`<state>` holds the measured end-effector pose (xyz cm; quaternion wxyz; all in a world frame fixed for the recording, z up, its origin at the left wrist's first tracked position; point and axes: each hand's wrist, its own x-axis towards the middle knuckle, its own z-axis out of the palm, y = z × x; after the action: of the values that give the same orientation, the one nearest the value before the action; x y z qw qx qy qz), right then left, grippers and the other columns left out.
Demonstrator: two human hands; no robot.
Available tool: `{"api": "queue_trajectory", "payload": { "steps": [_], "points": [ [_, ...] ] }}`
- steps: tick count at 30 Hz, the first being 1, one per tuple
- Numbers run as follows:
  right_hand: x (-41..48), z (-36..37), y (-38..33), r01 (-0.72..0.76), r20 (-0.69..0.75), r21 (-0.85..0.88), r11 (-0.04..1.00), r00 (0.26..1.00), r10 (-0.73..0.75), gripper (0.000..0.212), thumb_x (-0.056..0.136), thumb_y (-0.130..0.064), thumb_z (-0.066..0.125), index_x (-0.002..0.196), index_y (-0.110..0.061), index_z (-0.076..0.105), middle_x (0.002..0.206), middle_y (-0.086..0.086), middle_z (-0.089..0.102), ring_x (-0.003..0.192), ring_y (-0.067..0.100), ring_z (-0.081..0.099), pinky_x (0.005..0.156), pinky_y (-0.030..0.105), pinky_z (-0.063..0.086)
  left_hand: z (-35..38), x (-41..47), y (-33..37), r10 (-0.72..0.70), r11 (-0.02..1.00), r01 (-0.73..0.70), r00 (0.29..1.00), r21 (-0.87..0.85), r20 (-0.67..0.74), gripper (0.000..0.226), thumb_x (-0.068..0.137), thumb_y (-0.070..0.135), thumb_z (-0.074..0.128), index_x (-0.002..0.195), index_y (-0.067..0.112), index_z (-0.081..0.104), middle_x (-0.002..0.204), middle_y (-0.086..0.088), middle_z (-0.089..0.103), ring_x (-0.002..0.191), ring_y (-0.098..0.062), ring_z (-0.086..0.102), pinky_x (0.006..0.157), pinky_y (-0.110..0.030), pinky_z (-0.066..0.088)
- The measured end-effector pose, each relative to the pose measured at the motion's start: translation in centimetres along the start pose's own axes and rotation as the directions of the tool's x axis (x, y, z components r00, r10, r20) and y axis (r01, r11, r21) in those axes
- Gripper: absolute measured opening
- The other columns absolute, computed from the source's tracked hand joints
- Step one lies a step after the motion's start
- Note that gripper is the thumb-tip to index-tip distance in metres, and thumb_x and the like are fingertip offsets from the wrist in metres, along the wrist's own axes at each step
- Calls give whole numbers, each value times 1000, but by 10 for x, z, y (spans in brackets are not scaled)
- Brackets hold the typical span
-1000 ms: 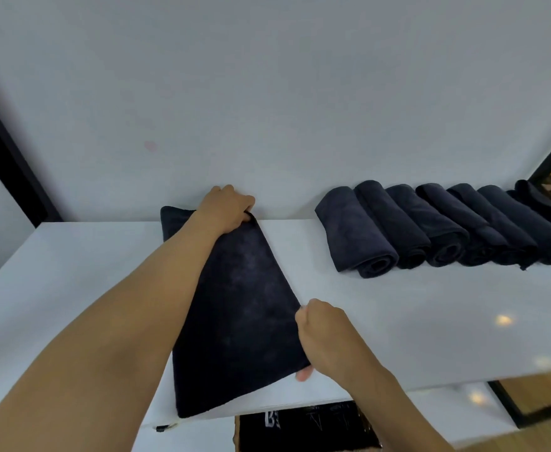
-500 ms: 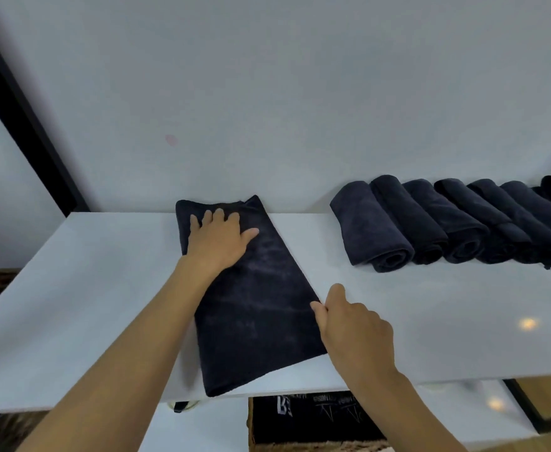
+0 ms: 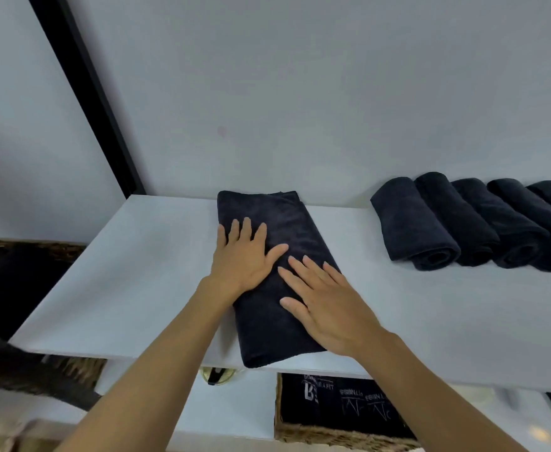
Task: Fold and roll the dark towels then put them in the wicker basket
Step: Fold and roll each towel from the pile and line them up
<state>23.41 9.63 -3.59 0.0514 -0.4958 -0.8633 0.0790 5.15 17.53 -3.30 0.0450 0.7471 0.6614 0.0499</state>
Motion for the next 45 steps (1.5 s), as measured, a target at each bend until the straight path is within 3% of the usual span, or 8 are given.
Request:
{"api": "queue_trajectory", "payload": {
  "steps": [14,19,22,27,31,36,41,45],
  "points": [
    [-25,-8,6,79,-133,319,944,990,-38,46,96,-49,49,138,-32,52,153,-14,37,145,4,23,120,31,17,2,-160,-8,431,875,-471,864,-115,-259,66,82,70,52,128,22,55,126,4,54,115,-11,48,100,-29,48],
    [-69,-9,21,215,-39,89,972,976,-213,78,79,-79,46,146,-40,35,152,-27,20,141,-6,12,110,15,3,13,-173,-31,433,877,-480,823,-40,-368,65,58,14,93,114,20,62,115,0,69,110,-12,53,70,-31,61],
    [-79,-8,21,291,-118,-70,954,947,-298,61,82,-64,59,133,-32,52,137,-13,50,123,9,47,102,23,32,4,-181,-29,446,867,-498,797,-24,-408,46,69,16,85,107,23,59,102,2,72,96,-11,60,63,-31,61],
    [-88,-12,9,316,-208,-17,948,927,-313,31,84,-32,74,113,-27,65,108,-13,64,95,10,59,86,25,45,-17,-193,-23,145,908,-252,938,-335,-314,40,88,52,45,102,23,67,93,12,70,81,-5,64,72,-24,53],
    [-82,-27,7,64,-151,515,855,988,17,21,94,-24,62,114,-27,68,110,-15,67,99,-3,58,88,9,41,-27,-189,-20,-39,812,-82,980,-578,-193,14,95,28,59,101,24,70,95,15,69,91,-2,62,83,-21,49],
    [-65,-22,12,-106,-88,605,789,976,199,26,91,-26,66,116,-32,61,114,-10,58,109,4,49,91,22,39,-32,-175,-13,-184,694,66,979,-717,-88,9,93,26,63,100,25,68,95,8,70,91,-10,66,81,-26,52],
    [-67,-13,10,146,-425,-24,989,894,-142,24,81,-14,76,103,-24,71,113,-1,56,98,18,53,83,32,43,-30,-162,-8,-273,760,150,957,-632,-102,16,87,30,71,92,25,57,86,5,61,76,-10,59,64,-21,44],
    [-75,-10,18,275,-336,-245,930,876,-347,35,89,-48,56,105,-21,74,115,-4,60,106,16,51,85,33,39,-24,-164,-9,-126,896,-16,950,-444,-287,7,88,31,68,85,26,65,100,10,54,74,-8,54,78,-28,51]
  ]
}}
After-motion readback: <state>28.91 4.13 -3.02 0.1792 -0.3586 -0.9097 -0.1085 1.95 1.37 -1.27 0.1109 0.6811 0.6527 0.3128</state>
